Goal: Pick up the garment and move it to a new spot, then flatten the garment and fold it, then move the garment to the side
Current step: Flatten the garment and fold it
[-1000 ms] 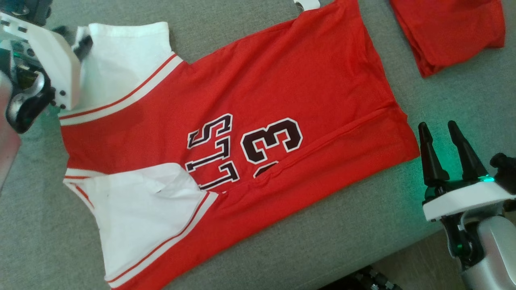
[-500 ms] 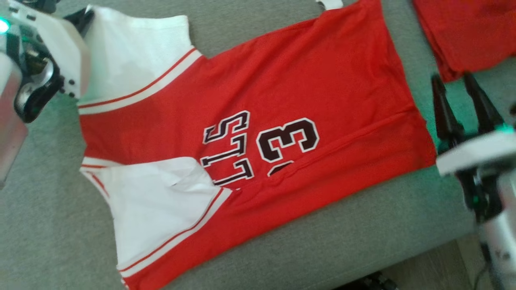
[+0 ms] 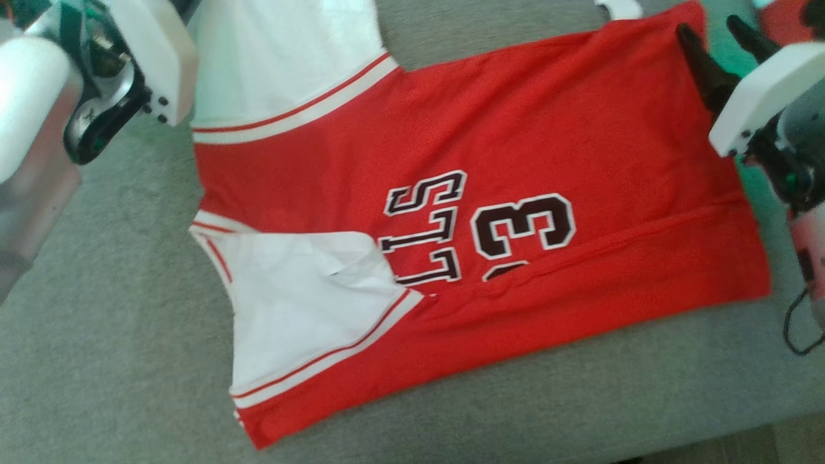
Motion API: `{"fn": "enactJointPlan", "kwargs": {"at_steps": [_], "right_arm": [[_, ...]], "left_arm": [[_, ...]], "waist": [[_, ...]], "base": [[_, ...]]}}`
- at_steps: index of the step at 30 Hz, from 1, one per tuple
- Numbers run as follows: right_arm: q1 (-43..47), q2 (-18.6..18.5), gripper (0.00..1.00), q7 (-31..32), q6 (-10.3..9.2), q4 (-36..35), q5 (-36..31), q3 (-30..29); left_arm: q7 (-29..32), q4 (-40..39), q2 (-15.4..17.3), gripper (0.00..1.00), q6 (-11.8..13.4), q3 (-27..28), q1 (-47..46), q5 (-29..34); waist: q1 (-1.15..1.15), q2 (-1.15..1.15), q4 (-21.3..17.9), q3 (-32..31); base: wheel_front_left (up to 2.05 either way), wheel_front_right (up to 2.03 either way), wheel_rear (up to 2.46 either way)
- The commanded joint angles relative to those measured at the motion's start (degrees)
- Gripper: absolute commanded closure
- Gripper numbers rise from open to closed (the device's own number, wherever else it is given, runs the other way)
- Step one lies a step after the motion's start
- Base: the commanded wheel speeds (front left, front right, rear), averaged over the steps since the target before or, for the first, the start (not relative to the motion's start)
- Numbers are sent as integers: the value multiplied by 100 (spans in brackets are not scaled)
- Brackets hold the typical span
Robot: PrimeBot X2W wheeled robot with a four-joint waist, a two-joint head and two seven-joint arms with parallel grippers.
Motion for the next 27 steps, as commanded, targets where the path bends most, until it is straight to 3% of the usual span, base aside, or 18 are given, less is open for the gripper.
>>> {"fn": "enactJointPlan", "kwargs": {"at_steps": [1,10,16,23,26,27], "right_arm": [[-116,-117,0,58,39,-7,12,54],[-1050,-159,0,829,39,981,-240,433],[-1409,-146,0,1437,39,1112,-293,749],[-1385,-127,0,1563,39,1087,-244,760],[-1384,-118,17,1554,39,1089,-231,747],[-1383,-111,30,1554,39,1093,-230,745]], "left_arm": [[-69,-147,182,100,10,177,-386,-41],[-198,-164,234,100,10,-206,-571,-227],[-206,-76,239,100,10,-425,-614,-376],[-209,-41,239,100,10,-569,-661,-487],[-241,-23,243,100,10,-613,-691,-532],[-250,-16,245,100,10,-631,-701,-543]], "waist": [[-1,0,146,88],[-1,0,305,81],[-1,0,290,-37],[-1,0,281,-66],[-1,0,286,-58],[-1,0,289,-54]], "base": [[0,0,0],[0,0,0],[0,0,0],[0,0,0],[0,0,0],[0,0,0]]}}
